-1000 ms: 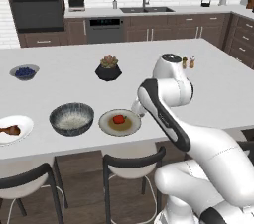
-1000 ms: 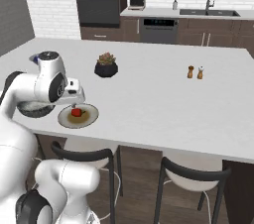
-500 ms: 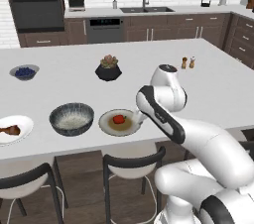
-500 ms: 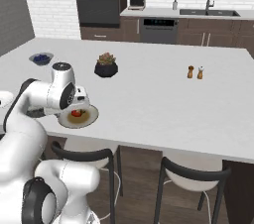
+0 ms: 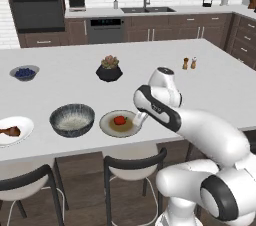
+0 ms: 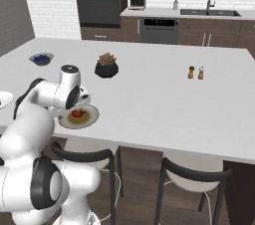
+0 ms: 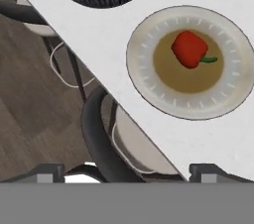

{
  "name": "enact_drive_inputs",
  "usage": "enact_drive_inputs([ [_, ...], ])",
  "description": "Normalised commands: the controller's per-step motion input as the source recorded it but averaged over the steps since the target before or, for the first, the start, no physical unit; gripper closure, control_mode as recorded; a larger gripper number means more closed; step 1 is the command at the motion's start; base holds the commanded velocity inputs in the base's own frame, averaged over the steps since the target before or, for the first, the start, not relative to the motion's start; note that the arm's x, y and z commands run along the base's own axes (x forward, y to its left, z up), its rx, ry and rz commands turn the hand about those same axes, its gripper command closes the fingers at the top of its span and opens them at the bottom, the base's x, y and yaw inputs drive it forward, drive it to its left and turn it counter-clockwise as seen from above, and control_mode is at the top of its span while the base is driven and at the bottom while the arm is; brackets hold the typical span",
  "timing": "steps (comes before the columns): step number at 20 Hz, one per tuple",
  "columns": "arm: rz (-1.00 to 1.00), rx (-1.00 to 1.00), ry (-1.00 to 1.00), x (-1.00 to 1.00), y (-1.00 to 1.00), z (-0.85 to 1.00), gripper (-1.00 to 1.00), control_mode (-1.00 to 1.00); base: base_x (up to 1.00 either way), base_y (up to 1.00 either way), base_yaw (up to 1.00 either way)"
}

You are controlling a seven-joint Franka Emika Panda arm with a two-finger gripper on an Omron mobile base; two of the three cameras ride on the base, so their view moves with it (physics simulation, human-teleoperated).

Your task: Pick the chicken drumstick and bell pepper from their plates and place them in the bowl. Then put the bowl in the fridge.

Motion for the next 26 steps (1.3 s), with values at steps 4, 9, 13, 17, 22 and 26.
enact_drive_inputs([
  [4,0.06,-0.03,0.02,0.42,0.26,0.00,-1.00,-1.00,0.00,0.00,0.00],
  [9,0.00,-0.08,0.03,0.46,0.34,0.00,-1.00,-1.00,0.00,0.00,0.00],
  [13,0.02,-0.09,0.01,0.39,0.08,-0.13,-1.00,-1.00,0.00,0.00,0.00],
  [17,0.01,-0.06,0.00,0.27,0.08,-0.22,-1.00,-1.00,0.00,0.00,0.00],
  [22,0.00,-0.04,0.00,0.14,0.03,-0.26,-1.00,-1.00,0.00,0.00,0.00],
  [26,0.00,-0.01,0.00,0.14,0.00,-0.22,-1.00,-1.00,0.00,0.00,0.00],
])
